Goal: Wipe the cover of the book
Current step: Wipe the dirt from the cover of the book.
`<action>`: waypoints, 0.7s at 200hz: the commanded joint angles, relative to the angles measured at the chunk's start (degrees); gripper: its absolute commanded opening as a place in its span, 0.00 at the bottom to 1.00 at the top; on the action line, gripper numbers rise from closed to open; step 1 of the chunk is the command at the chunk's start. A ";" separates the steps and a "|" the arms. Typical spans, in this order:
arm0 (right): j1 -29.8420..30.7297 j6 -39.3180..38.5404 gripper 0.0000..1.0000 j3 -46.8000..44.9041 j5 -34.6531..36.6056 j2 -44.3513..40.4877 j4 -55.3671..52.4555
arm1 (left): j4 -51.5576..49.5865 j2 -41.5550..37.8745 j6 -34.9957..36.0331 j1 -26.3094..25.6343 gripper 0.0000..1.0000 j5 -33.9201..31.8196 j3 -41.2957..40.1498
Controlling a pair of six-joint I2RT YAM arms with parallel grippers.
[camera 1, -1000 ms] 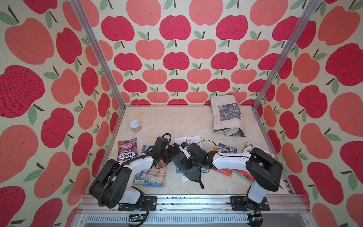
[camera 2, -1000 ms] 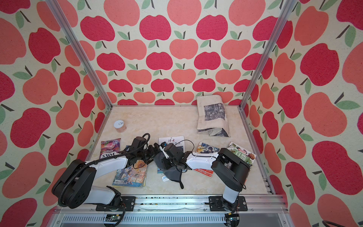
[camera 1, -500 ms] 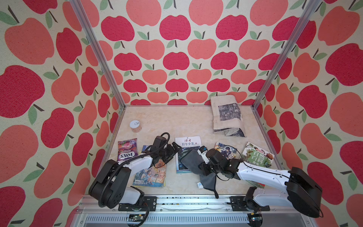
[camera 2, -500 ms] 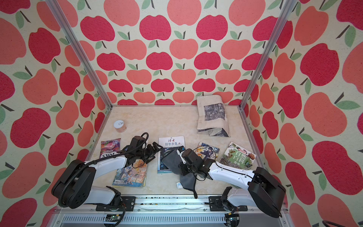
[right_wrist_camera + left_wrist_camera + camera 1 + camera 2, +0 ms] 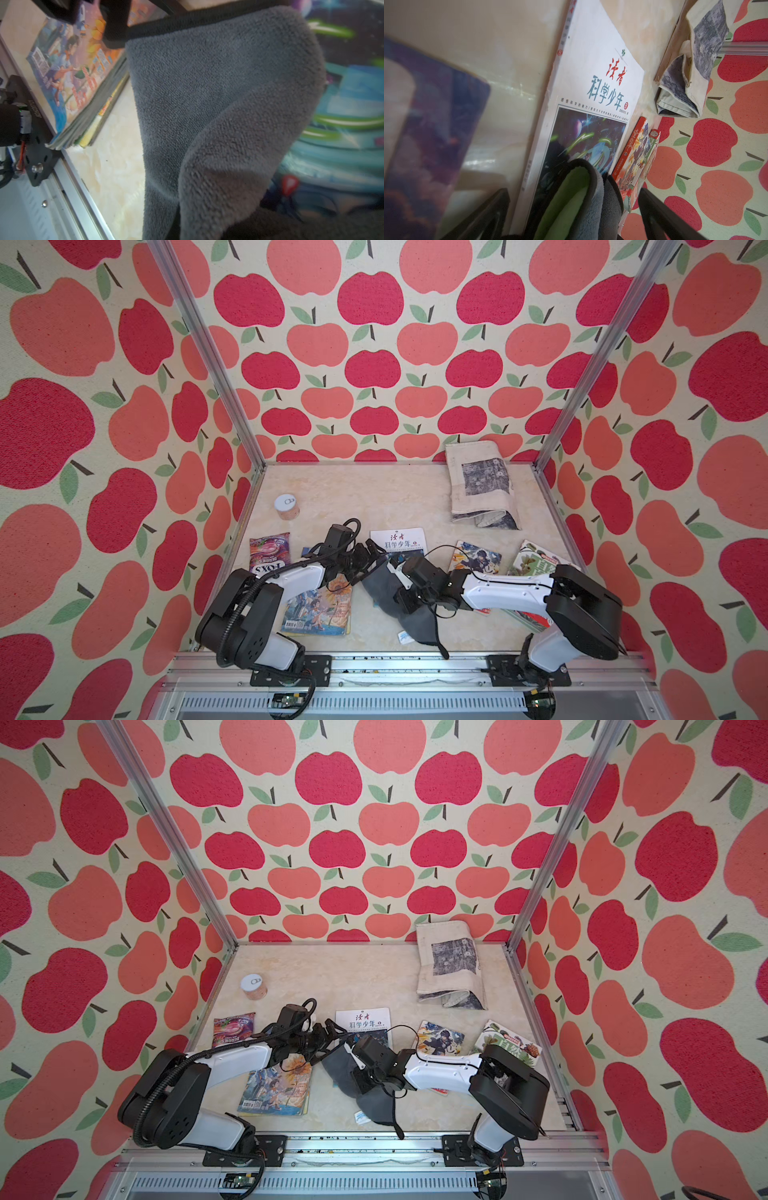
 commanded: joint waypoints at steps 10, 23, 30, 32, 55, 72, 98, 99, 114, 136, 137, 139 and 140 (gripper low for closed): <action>0.67 0.02 0.00 4.07 -4.36 3.87 3.93 | 0.41 1.72 0.43 0.01 0.99 3.29 1.74; 0.47 0.61 0.00 3.01 -4.05 4.24 4.34 | -0.24 1.19 0.59 0.23 0.99 3.29 1.92; 0.15 1.13 0.00 1.59 -4.03 3.86 5.08 | -0.56 0.83 0.69 0.42 0.99 3.20 2.02; 0.01 1.30 0.00 1.12 -4.08 3.68 5.33 | -0.65 0.80 0.76 0.44 0.99 3.20 2.02; -1.68 3.48 0.00 -5.14 -4.58 -0.03 7.08 | -1.25 0.35 1.20 0.96 0.99 3.04 2.10; -2.50 3.59 0.00 -9.14 -2.97 -4.84 5.04 | -1.45 0.49 1.48 1.15 0.99 2.89 2.43; -3.33 3.50 0.00 -14.38 0.80 -14.35 -0.54 | -2.01 0.96 2.13 1.15 0.99 2.58 3.64; -3.31 3.52 0.00 -14.53 0.93 -14.69 -0.76 | -2.06 0.96 2.20 1.15 0.99 2.58 3.71; -3.82 3.77 0.00 -16.77 3.01 -19.71 -3.39 | -2.74 1.62 2.92 1.15 0.99 2.65 4.80; -5.42 3.68 0.00 -17.63 4.01 -23.54 -6.20 | -3.25 2.17 3.93 1.06 0.99 2.59 5.70; -5.54 3.66 0.00 -17.56 3.99 -23.59 -6.35 | -3.25 2.18 3.94 1.06 0.99 2.54 5.70; -5.68 3.49 0.00 -17.46 3.90 -23.63 -6.69 | -3.30 2.17 3.94 1.06 0.99 2.51 5.71; -5.80 3.47 0.00 -17.39 3.89 -23.64 -6.82 | -3.32 2.23 3.99 1.06 0.99 2.50 5.71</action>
